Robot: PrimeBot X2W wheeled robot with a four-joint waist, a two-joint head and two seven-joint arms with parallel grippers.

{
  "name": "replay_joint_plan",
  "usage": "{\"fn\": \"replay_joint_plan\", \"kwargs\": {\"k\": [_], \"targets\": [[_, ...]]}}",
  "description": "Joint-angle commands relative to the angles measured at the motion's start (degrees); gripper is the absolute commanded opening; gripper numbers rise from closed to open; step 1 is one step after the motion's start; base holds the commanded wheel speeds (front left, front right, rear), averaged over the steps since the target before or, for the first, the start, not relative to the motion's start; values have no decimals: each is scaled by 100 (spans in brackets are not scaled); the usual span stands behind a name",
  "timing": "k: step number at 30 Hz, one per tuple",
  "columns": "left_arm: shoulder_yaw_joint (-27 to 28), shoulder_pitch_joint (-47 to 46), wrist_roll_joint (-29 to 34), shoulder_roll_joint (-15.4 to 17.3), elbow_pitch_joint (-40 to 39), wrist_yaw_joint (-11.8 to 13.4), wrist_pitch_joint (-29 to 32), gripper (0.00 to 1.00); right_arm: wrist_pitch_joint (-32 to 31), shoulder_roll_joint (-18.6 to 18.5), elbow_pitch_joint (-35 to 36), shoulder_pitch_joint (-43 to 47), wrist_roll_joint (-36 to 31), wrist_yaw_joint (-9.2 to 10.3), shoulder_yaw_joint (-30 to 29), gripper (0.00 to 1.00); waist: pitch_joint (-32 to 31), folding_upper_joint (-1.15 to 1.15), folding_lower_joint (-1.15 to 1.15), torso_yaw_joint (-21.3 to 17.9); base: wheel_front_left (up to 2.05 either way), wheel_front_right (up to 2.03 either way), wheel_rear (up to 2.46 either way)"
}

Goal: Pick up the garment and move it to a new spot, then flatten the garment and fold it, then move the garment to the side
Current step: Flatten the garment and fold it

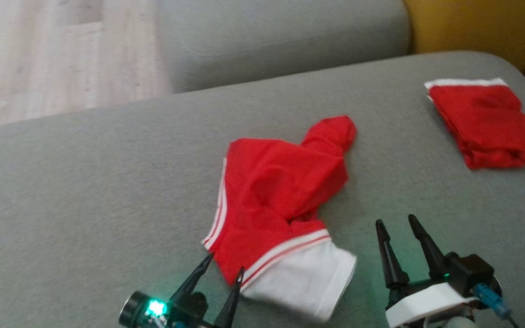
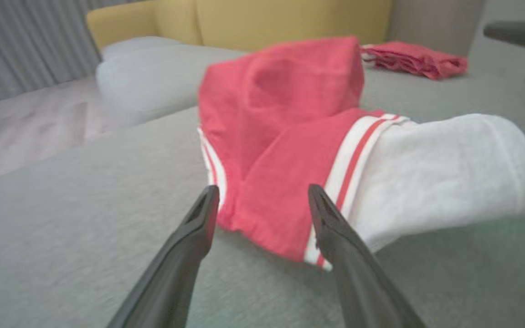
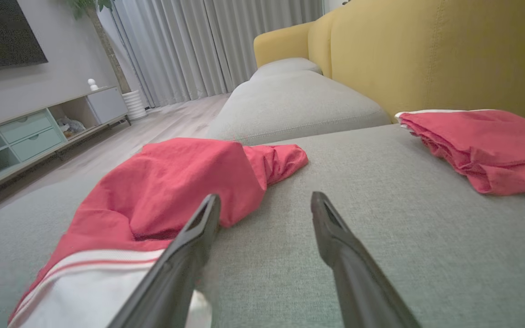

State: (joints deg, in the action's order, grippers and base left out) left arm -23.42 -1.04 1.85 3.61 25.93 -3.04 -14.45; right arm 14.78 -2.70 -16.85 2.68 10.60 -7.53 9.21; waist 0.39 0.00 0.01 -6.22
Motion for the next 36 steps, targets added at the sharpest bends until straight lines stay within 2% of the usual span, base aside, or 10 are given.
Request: {"fn": "replay_joint_plan", "kwargs": {"k": [1, 5, 12, 16, 17, 18, 22, 25, 31, 36], "targets": [[131, -327, 53, 32, -16, -5, -54, 100, 22, -18, 183, -323, 22, 4, 157, 100, 236, 0, -1, -269, 0, 0, 0], [113, -764, 0, 11, 1033, 4, -34, 100, 22, -18, 189, -441, 58, 4, 213, 100, 477, 0, -1, -613, 0, 0, 0], [345, -1357, -158, -37, 2509, 640, 450, 100, 22, -18, 196, -552, 144, 4, 259, 100, 729, 0, -1, -1052, 0, 0, 0], [349, -1546, -260, -51, 2902, 721, 421, 100, 22, -18, 209, -576, 189, 4, 278, 100, 796, 0, -1, -1144, 0, 0, 0], [351, -1571, -312, -54, 2952, 677, 356, 74, 22, -18, 214, -575, 195, 4, 281, 100, 805, 0, -1, -1153, 0, 0, 0], [333, -1596, -355, -57, 2997, 599, 300, 0, 22, -18, 217, -575, 201, 4, 282, 100, 813, 0, -1, -1158, 0, 0, 0], [244, -1727, -456, -64, 2975, 400, 79, 0, 22, -18, 194, -602, 227, 4, 302, 100, 799, 0, -1, -1165, 0, 0, 0], [168, -1855, -468, -67, 2712, 366, -21, 0, 22, -18, 180, -633, 245, 4, 335, 100, 766, 0, -1, -1172, 0, 0, 0], [-86, -2214, -342, -70, 1565, 289, -51, 0, 22, -18, 171, -642, 256, 4, 375, 100, 713, 0, -1, -1198, 0, 0, 0], [-443, -3142, -102, -70, 694, -30, -53, 0, 22, -18, 168, -692, 262, 4, 440, 100, 703, 0, -1, -1334, 0, 0, 0]]}}
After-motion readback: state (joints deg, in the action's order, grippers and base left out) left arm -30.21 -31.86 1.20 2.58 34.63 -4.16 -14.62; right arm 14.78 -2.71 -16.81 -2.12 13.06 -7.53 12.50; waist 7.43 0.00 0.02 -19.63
